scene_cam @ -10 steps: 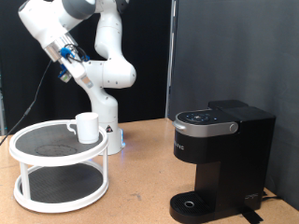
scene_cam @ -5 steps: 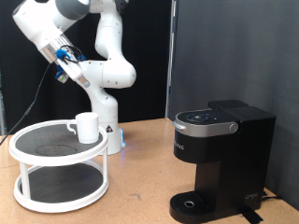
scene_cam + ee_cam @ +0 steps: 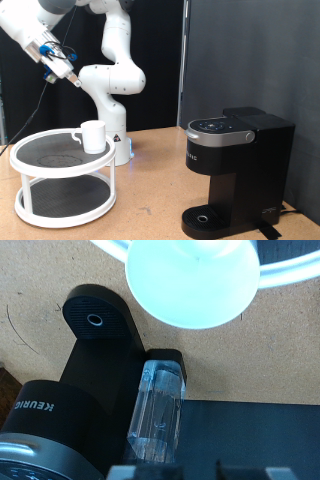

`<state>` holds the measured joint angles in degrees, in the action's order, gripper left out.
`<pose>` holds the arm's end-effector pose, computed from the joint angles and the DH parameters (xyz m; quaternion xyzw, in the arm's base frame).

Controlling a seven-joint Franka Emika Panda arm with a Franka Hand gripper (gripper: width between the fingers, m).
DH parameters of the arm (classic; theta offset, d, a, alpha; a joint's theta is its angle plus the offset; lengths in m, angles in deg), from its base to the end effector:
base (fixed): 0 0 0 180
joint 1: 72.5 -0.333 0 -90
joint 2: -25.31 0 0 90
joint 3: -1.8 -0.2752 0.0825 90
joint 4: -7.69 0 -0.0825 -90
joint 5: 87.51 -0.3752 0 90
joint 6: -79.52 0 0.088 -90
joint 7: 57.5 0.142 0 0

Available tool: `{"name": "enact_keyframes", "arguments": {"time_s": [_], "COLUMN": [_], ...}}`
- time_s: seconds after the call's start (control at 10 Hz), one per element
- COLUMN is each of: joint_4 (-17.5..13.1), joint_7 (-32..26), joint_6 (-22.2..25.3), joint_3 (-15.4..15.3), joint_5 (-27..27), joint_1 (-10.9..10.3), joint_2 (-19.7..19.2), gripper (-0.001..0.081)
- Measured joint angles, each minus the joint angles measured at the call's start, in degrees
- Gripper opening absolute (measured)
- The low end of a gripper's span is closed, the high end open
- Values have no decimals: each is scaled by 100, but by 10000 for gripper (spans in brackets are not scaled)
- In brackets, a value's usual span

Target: Make a cup of coffee with the keurig machine

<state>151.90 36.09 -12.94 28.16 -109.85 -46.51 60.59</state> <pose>0.2544 -0.2299 0.4045 -0.2893 0.8888 0.2770 0.2230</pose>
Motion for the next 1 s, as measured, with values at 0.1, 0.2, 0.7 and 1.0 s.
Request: {"name": "enact_keyframes", "arguments": {"time_s": [0.1,0.2,0.7,1.0], "joint_4": [-47,-80,160,617], "joint_7": [-8,-21,-36,-221], "joint_6": [2,2,-534,-1251], "joint_3": [26,36,41,43], "joint_5": [68,122,454,503], "joint_1": [0,0,0,0], "joint_2": [-38,-74,-154,-329], "gripper": [0,0,0,122]}}
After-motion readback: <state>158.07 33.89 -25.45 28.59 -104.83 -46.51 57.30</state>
